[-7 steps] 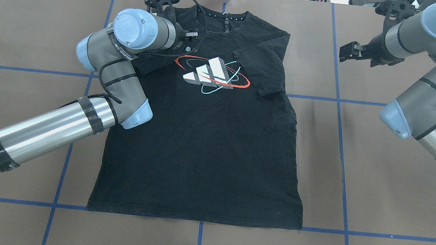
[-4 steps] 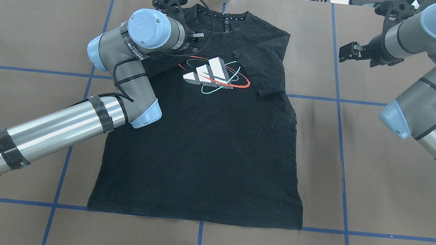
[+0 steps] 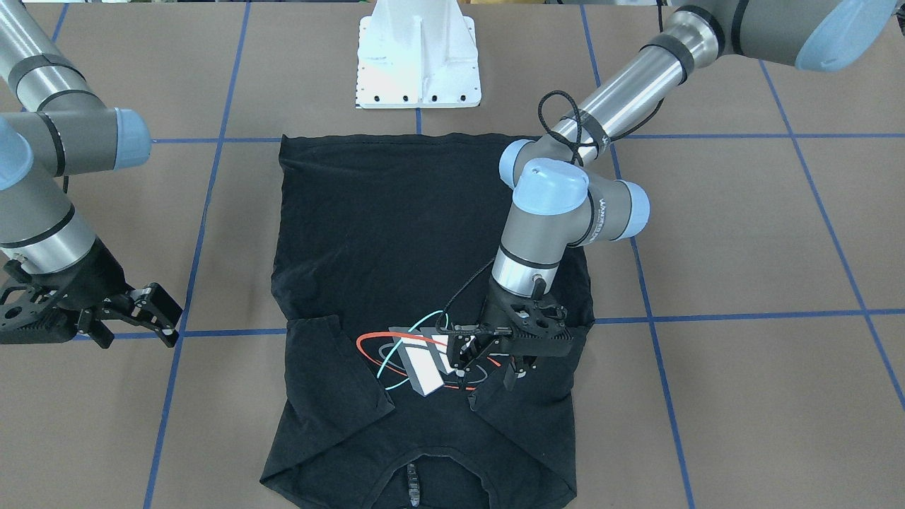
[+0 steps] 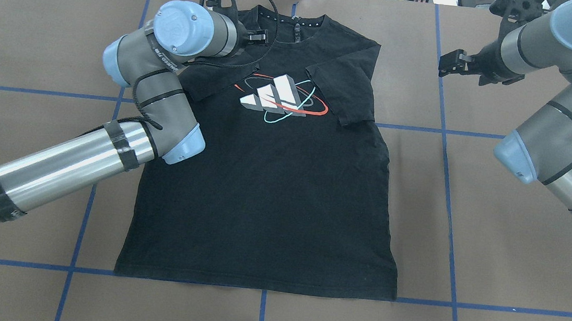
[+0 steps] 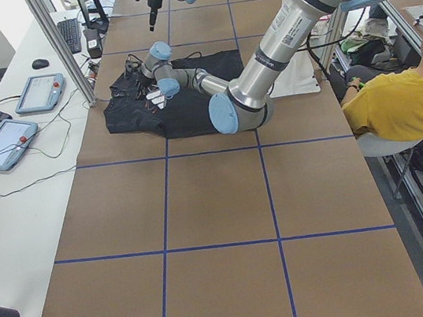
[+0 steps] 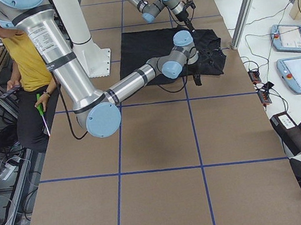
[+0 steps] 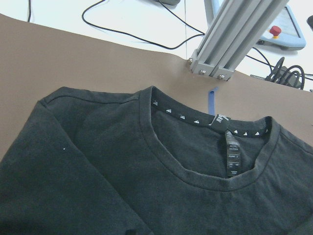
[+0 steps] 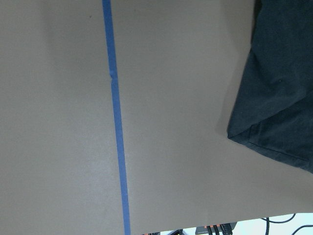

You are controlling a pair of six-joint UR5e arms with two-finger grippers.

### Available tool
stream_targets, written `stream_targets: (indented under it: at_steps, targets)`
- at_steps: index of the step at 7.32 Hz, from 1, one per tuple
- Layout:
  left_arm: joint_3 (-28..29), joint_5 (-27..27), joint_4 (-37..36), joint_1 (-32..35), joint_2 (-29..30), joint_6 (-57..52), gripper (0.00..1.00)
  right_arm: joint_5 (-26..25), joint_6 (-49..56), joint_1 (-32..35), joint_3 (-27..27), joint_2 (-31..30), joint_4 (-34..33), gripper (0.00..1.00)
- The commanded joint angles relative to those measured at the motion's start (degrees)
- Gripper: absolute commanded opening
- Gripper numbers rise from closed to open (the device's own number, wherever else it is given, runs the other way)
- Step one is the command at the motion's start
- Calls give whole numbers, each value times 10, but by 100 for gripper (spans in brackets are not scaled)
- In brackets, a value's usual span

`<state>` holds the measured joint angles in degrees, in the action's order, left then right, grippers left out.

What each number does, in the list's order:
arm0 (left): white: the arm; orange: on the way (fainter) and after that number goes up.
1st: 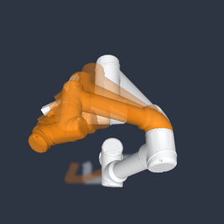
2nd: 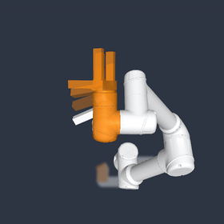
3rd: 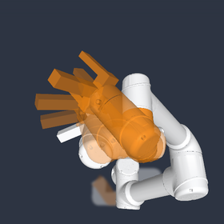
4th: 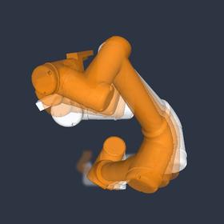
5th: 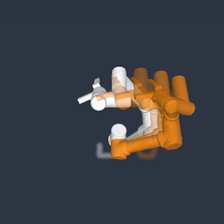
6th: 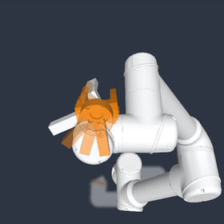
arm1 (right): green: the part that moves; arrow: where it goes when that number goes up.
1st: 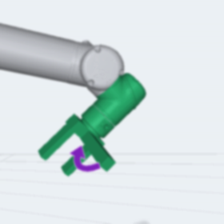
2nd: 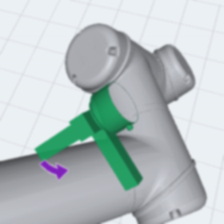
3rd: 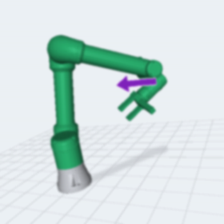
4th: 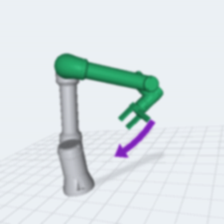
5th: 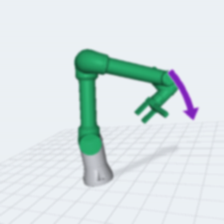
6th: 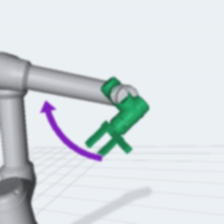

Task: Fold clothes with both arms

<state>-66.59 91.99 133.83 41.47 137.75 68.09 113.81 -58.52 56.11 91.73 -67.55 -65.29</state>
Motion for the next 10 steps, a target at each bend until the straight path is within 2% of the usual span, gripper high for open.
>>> stream_targets:
  at_steps: [1,2,3,4,5,6,8,10]
  targets:
    - [-193,23,-1,0,-151,-45,100,-43,-81,-48,64,-24,-3,100]
    - [-279,28,-1,0,-221,-45,100,-67,-113,-80,107,-55,-4,100]
    - [-327,56,-1,-1,-263,-45,100,-91,-135,-111,157,-98,-5,100]
    - [-345,101,0,-5,-281,-40,100,-117,-159,-147,206,-143,-6,100]
    - [-379,119,1,-8,-325,-38,100,-153,-193,-189,245,-180,-6,100]
    - [-416,114,3,-29,-383,-38,100,-185,-224,-232,286,-214,-6,100]
    - [-480,60,4,-92,-475,-29,100,-282,-293,-341,349,-280,-6,100]
    - [-485,-27,3,-202,-499,43,100,-357,-333,-416,363,-297,-6,100]
